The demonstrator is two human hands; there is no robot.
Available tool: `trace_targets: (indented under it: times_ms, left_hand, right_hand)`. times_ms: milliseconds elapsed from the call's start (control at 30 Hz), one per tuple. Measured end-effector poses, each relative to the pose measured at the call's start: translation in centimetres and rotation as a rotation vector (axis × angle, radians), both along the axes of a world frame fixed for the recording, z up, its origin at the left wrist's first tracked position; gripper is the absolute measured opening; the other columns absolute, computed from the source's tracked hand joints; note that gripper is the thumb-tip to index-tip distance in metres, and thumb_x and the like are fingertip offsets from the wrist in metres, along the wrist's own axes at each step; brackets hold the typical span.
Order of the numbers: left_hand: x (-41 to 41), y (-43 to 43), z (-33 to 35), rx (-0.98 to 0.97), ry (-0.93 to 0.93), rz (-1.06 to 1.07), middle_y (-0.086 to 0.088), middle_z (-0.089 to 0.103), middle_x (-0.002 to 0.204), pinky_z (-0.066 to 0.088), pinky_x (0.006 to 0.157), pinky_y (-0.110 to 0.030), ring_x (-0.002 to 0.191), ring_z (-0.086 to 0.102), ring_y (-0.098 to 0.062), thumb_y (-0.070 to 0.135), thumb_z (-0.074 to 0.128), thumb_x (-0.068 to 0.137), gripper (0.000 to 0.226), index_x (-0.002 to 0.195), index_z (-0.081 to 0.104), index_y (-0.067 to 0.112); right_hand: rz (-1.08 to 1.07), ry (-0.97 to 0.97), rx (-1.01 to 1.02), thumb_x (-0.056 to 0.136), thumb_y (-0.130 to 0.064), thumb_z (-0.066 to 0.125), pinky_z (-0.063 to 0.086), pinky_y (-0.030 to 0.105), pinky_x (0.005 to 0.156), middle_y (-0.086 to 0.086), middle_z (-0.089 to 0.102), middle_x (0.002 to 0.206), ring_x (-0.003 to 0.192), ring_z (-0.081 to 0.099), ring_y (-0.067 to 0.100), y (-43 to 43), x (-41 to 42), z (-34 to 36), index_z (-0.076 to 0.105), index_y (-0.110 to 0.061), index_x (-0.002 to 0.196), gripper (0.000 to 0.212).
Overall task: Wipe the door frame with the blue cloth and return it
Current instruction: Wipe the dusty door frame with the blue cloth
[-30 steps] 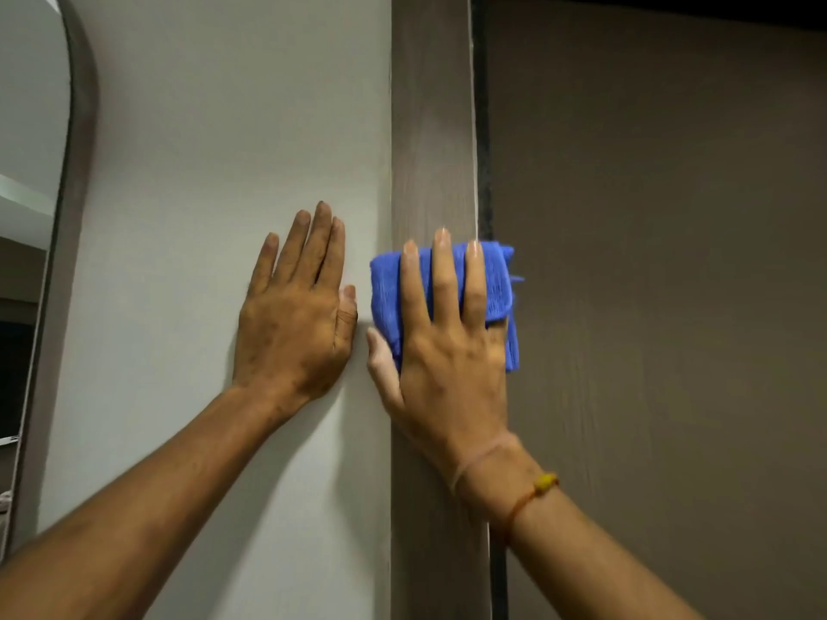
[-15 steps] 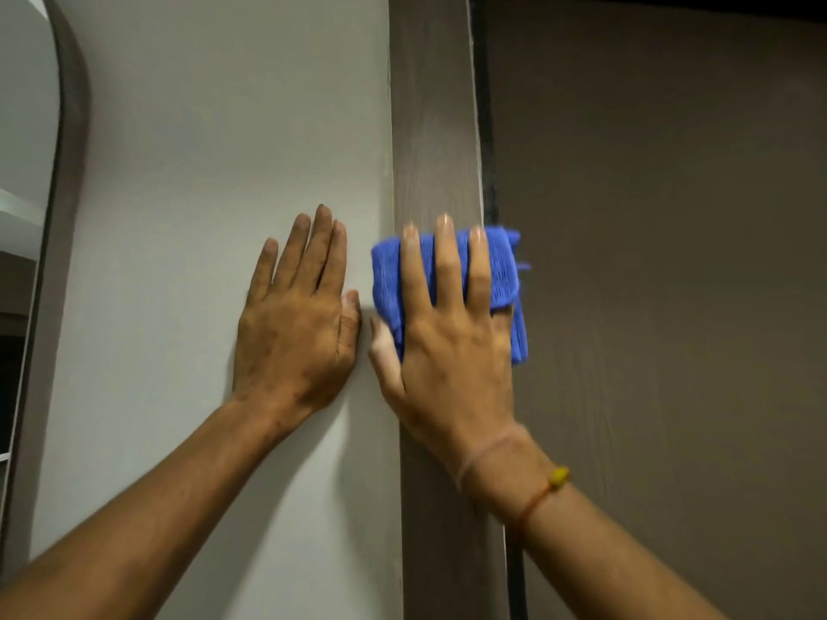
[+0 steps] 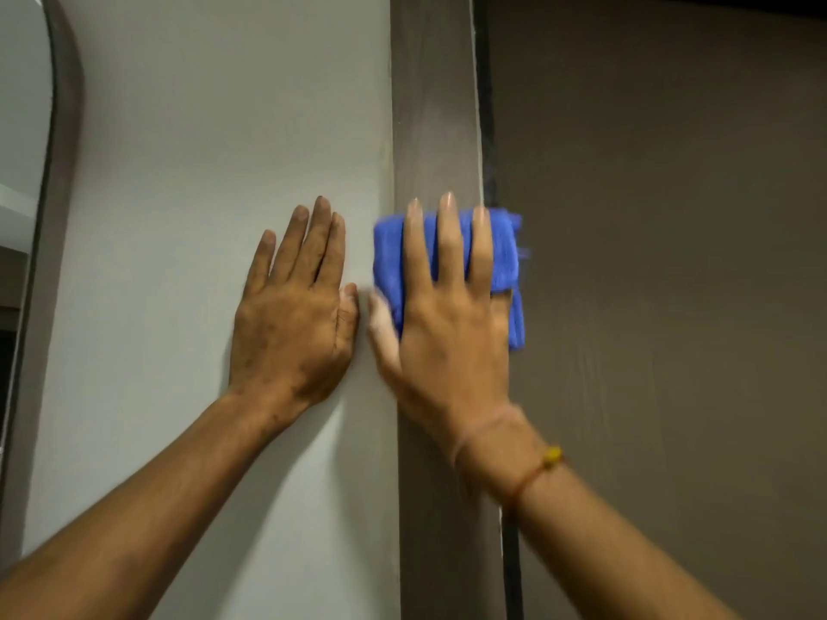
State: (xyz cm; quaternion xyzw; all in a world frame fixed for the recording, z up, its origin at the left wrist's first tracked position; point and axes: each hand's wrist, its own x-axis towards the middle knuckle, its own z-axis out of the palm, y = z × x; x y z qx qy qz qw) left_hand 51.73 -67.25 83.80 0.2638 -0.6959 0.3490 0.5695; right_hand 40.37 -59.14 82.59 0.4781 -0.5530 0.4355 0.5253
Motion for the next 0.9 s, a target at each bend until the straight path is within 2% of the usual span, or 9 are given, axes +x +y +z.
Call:
trace_targets:
  times_ms: [67, 133, 233, 333, 400, 567, 633, 833, 900]
  left_hand:
    - [0.0, 0.0, -0.1, 0.000, 0.006, -0.009, -0.009, 0.006, 0.158, 0.008, 0.119, -0.043, 0.145, 0.001, -0.020, 0.034, 0.019, 0.092, 0.061, 0.147, 0.006, 0.010]
    - [0.0, 0.1, -0.1, -0.002, 0.004, -0.008, -0.009, 0.006, 0.158, 0.008, 0.119, -0.043, 0.145, 0.001, -0.020, 0.034, 0.020, 0.092, 0.061, 0.147, 0.006, 0.010]
    - [0.0, 0.2, 0.0, 0.010, -0.001, -0.008, -0.009, 0.005, 0.158, 0.006, 0.119, -0.043, 0.145, 0.000, -0.020, 0.034, 0.020, 0.093, 0.061, 0.147, 0.006, 0.011]
    - [0.1, 0.3, -0.2, 0.021, 0.005, 0.005, -0.009, 0.003, 0.158, 0.004, 0.119, -0.041, 0.145, -0.001, -0.020, 0.035, 0.019, 0.092, 0.061, 0.147, 0.004, 0.012]
    - [0.1, 0.2, -0.3, 0.030, 0.014, 0.000, -0.009, 0.002, 0.158, 0.003, 0.119, -0.041, 0.145, -0.002, -0.020, 0.036, 0.017, 0.092, 0.061, 0.147, 0.002, 0.012]
    - [0.2, 0.0, -0.6, 0.015, 0.023, 0.001, -0.008, 0.002, 0.158, 0.003, 0.119, -0.041, 0.145, -0.002, -0.020, 0.036, 0.017, 0.092, 0.062, 0.147, 0.002, 0.012]
    - [0.2, 0.0, -0.6, 0.012, 0.023, 0.000, -0.008, 0.002, 0.158, 0.004, 0.119, -0.042, 0.145, -0.002, -0.019, 0.035, 0.018, 0.093, 0.061, 0.147, 0.002, 0.012]
    - [0.2, -0.1, -0.6, 0.016, 0.024, 0.012, -0.008, 0.003, 0.158, 0.005, 0.119, -0.042, 0.145, -0.001, -0.020, 0.035, 0.019, 0.093, 0.061, 0.147, 0.003, 0.012]
    - [0.2, 0.0, -0.5, 0.014, 0.024, 0.008, -0.008, 0.003, 0.158, 0.005, 0.119, -0.042, 0.145, -0.001, -0.020, 0.035, 0.019, 0.093, 0.061, 0.147, 0.003, 0.012]
  right_hand:
    - [0.001, 0.028, 0.018, 0.088, -0.052, 0.033, 0.022, 0.061, 0.112, 0.017, 0.022, 0.155, 0.144, 0.009, 0.037, 0.3, -0.2, -3.7, 0.020, -0.015, 0.147, 0.071]
    - [-0.002, 0.052, 0.061, 0.087, -0.051, 0.033, 0.025, 0.062, 0.110, 0.017, 0.024, 0.154, 0.143, 0.012, 0.038, 0.6, -0.8, -3.8, 0.021, -0.016, 0.147, 0.071]
    - [-0.011, 0.060, 0.089, 0.089, -0.053, 0.032, 0.028, 0.063, 0.107, 0.015, 0.018, 0.156, 0.144, 0.006, 0.036, 0.9, -0.8, 0.7, 0.014, -0.018, 0.148, 0.071]
    - [-0.008, -0.028, 0.056, 0.092, -0.051, 0.034, 0.030, 0.064, 0.105, 0.013, 0.012, 0.157, 0.144, 0.001, 0.035, 0.7, -0.5, 6.2, 0.009, -0.018, 0.148, 0.070]
    - [-0.022, -0.043, 0.026, 0.093, -0.051, 0.033, 0.028, 0.064, 0.105, 0.013, 0.010, 0.157, 0.144, 0.000, 0.035, 0.3, -0.3, 7.0, 0.008, -0.017, 0.148, 0.070]
    - [0.007, 0.007, 0.031, 0.089, -0.051, 0.029, 0.030, 0.063, 0.107, 0.016, 0.018, 0.156, 0.144, 0.007, 0.036, 0.5, -0.4, -1.5, 0.016, -0.016, 0.148, 0.070]
    - [0.005, 0.026, 0.062, 0.089, -0.050, 0.030, 0.032, 0.062, 0.106, 0.016, 0.021, 0.155, 0.143, 0.010, 0.036, 0.6, -0.9, -2.2, 0.018, -0.016, 0.147, 0.069]
    - [-0.028, -0.013, 0.033, 0.092, -0.049, 0.034, 0.033, 0.062, 0.104, 0.014, 0.015, 0.156, 0.143, 0.004, 0.036, 0.6, -0.7, 7.3, 0.012, -0.017, 0.148, 0.068]
    - [-0.047, -0.009, 0.020, 0.092, -0.050, 0.032, 0.033, 0.062, 0.104, 0.014, 0.013, 0.156, 0.144, 0.003, 0.036, 0.4, -0.5, 7.5, 0.010, -0.017, 0.148, 0.068]
